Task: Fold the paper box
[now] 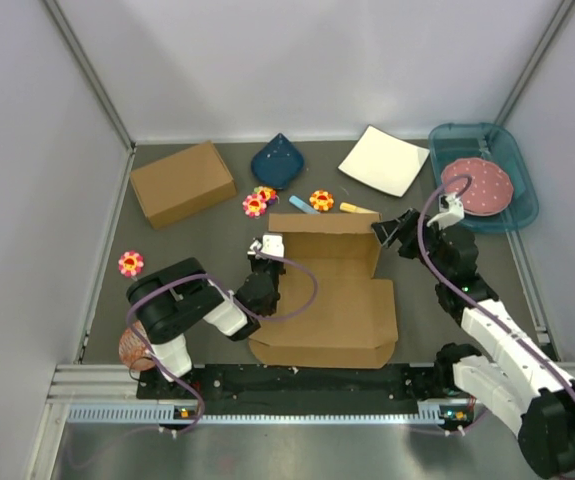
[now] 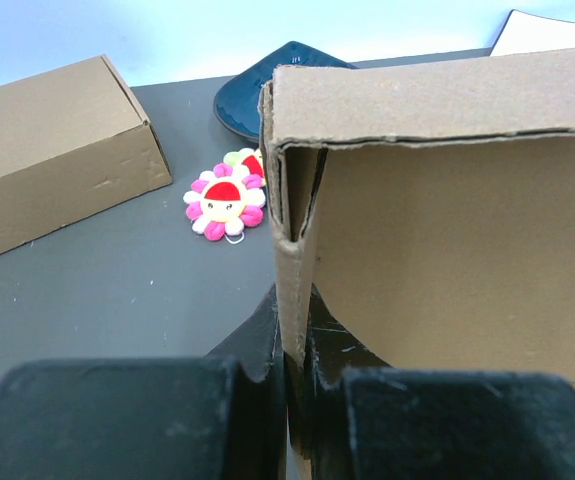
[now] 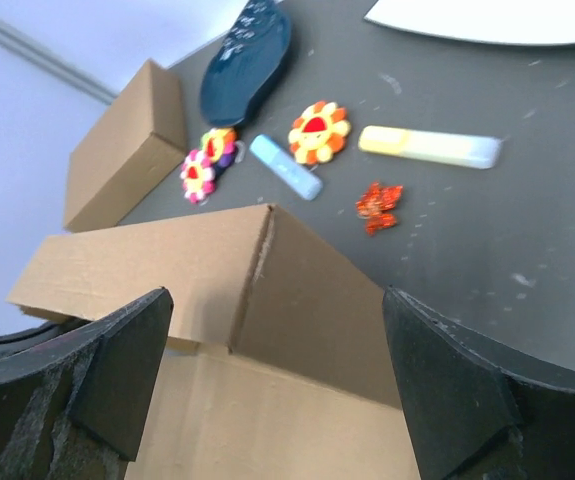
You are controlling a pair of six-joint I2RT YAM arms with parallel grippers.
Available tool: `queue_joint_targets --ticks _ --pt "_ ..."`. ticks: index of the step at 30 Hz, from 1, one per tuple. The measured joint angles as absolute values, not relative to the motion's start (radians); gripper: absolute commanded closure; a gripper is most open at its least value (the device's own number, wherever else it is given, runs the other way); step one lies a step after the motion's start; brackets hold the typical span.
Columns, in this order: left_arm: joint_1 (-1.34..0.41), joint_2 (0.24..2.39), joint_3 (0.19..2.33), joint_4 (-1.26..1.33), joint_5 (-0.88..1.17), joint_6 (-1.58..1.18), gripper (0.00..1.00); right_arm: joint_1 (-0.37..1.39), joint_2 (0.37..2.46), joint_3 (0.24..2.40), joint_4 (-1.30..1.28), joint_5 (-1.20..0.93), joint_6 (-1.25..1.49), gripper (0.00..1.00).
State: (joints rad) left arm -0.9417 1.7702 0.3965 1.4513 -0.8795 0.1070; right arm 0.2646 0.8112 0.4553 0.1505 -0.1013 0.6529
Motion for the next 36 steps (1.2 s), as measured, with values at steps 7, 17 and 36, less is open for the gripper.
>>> queue_joint_targets --ticks 7,17,36 --pt "-0.944 1.776 0.396 1.463 -0.881 0.108 1.0 0.243 0.965 0.459 0.317 -0.274 0.737 0.32" --pt "-0.968 1.721 0.326 1.468 -0.857 0.094 0.78 0.234 0.988 0.41 0.411 -0.29 0.735 0.55" --pt "-1.0 1.244 0.24 1.137 -0.692 -0.029 0.28 0.235 0.943 0.366 0.449 -0.264 0.707 0.58"
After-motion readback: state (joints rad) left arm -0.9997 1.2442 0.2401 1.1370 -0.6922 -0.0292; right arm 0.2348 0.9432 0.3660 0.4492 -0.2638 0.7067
